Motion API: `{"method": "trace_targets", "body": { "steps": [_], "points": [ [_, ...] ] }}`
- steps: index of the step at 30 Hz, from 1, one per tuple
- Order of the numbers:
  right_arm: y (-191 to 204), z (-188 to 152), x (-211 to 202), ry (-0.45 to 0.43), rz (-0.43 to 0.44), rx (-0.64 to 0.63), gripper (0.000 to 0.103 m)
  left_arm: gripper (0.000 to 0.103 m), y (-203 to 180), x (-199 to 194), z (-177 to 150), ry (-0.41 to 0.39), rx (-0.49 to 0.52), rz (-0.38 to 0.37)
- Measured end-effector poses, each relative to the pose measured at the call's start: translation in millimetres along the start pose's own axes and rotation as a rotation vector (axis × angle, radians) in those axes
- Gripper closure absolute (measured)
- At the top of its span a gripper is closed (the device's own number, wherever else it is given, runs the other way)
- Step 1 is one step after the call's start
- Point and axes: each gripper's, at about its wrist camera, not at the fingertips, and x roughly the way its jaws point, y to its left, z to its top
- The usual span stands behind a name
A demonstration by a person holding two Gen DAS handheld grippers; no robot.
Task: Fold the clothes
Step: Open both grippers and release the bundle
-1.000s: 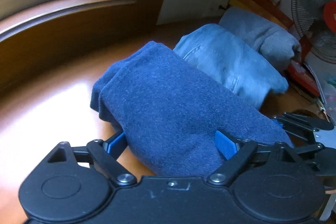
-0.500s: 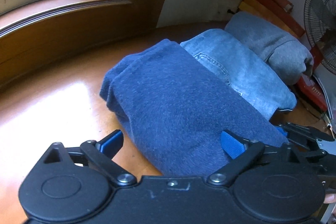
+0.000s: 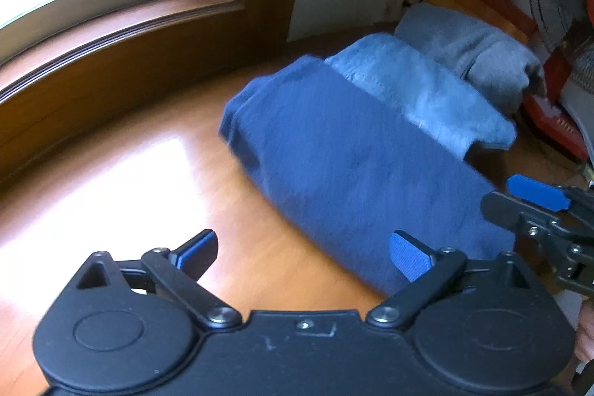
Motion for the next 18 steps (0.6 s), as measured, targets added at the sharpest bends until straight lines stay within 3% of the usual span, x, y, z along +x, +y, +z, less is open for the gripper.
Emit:
{"method": "trace_targets", "body": {
  "steps": [2,14,18],
  "points": [
    [9,-7,-6,0.003,-0.011,-0.004,0.031,0.004,5,-6,-6,0.003,-0.009,0.037],
    [43,-28,-28,0.015,-0.060,-0.003,0.031,0.000,9,-29,-32,-0.039,0.099,0.049],
    [49,-31,-35,0.006,-0.066,0.020,0.031,0.000,15,-35,-34,-0.036,0.077,0.041]
  ]
}}
